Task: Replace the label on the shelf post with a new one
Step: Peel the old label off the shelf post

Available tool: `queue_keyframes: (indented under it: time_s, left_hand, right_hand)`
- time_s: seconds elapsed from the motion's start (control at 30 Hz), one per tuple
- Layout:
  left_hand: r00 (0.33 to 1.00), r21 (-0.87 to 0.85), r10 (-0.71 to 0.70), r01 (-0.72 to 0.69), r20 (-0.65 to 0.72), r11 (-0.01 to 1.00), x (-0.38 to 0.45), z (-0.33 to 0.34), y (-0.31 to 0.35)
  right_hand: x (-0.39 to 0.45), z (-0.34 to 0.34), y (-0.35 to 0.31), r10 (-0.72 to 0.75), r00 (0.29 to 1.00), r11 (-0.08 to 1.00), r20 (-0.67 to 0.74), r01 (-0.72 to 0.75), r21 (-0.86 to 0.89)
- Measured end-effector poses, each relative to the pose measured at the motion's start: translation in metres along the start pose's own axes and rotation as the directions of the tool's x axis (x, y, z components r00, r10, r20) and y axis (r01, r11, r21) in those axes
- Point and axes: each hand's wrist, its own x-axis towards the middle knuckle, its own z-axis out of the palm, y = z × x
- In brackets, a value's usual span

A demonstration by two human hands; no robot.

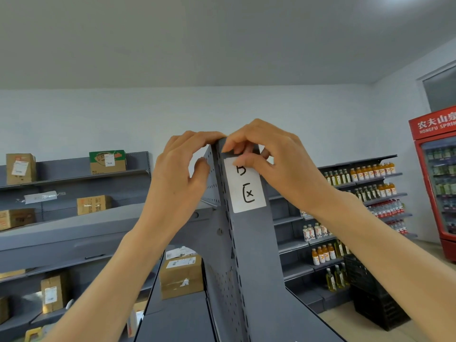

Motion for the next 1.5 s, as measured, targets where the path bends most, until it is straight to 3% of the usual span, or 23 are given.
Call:
queue_keyframes:
  time_s: [0.27,0.53,0.67,0.77,1.03,1.23,1.4,1.5]
  left_hand:
    - [1.000,0.009,0.010,-0.010,-0.001,1.000,0.000,0.000,-0.001]
    - [1.000,-0.002,0.016,-0.016,-0.016,1.000,-0.001,0.000,0.001]
    - [1.000,0.002,0.017,-0.017,-0.014,1.000,-0.001,0.001,0.001]
    - [1.000,0.002,0.020,-0.020,-0.012,1.000,0.000,0.000,0.001]
    - [0.999,0.009,0.029,-0.029,-0.019,1.000,0.000,0.001,0.000]
    - [0.999,0.013,0.028,-0.028,-0.014,1.000,-0.001,0.001,0.000]
    - [1.000,0.010,0.029,-0.029,-0.009,1.000,-0.001,0.001,0.000]
    - [0.999,0.001,0.017,-0.017,-0.027,1.000,-0.001,0.002,-0.002]
  right_hand:
    - [0.005,0.005,-0.005,-0.005,0.998,1.000,-0.057,0.004,-0.016]
    - [0.006,0.013,-0.006,-0.125,0.990,0.965,-0.071,0.105,-0.240]
    - [0.003,0.006,-0.003,-0.025,0.996,0.998,-0.081,0.020,-0.062]
    - [0.000,0.001,-0.001,-0.004,1.000,0.999,-0.001,0.003,-0.035]
    - [0.012,0.006,-0.009,-0.102,0.994,0.975,-0.028,0.094,-0.203]
    - [0.011,0.011,-0.007,-0.192,0.981,0.890,0.010,0.179,-0.420]
    - [-0.006,0.006,-0.001,-0.217,0.976,0.914,-0.009,0.200,-0.353]
    - [-0.009,0.003,-0.003,-0.130,0.992,0.957,-0.004,0.124,-0.261]
